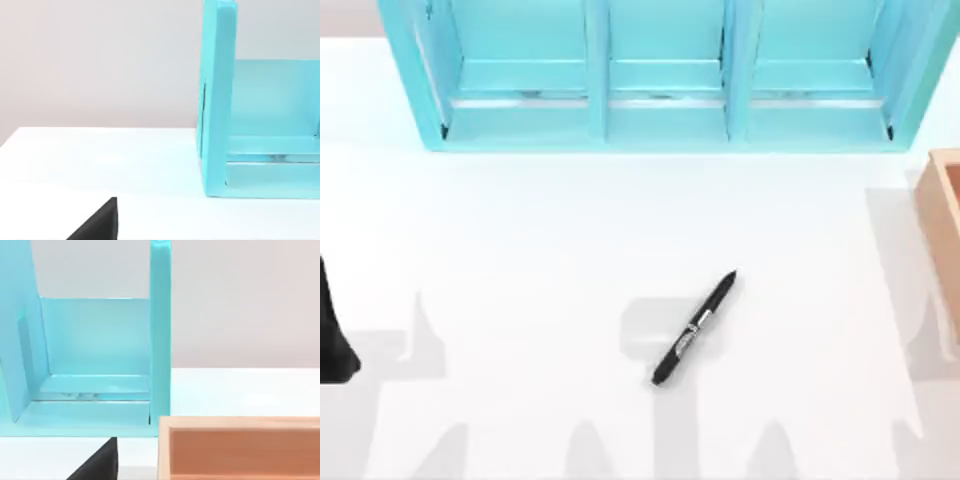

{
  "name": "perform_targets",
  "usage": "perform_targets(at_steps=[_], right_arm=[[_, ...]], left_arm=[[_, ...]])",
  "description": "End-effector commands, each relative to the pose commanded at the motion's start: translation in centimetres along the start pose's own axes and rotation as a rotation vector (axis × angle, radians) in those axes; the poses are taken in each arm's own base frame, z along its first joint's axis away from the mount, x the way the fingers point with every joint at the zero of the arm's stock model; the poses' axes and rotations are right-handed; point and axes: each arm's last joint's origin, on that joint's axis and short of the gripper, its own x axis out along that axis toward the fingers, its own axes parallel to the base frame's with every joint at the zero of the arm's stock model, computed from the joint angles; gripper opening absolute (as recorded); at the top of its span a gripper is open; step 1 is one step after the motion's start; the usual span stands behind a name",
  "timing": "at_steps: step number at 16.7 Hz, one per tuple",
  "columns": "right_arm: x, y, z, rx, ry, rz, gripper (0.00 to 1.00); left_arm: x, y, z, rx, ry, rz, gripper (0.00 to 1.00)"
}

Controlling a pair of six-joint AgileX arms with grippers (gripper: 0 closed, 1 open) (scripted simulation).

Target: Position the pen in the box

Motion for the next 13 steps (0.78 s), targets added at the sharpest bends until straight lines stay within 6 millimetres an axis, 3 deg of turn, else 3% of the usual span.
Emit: perform_targets(at_steps=[5,9,13], right_arm=[[0.0,0.6,1.3,0.058,0.037,0.058,1.00],[0.8,2.5,5.4,0.235,0.202,0.192,1.00],[4.1,6.1,9.6,0.413,0.535,0.259,1.00]], left_arm=[[0.0,0.0,0.0,0.000,0.000,0.000,1.00],[0.0,0.0,0.0,0.000,0.000,0.000,1.00],[0.0,0.0,0.0,0.000,0.000,0.000,1.00]])
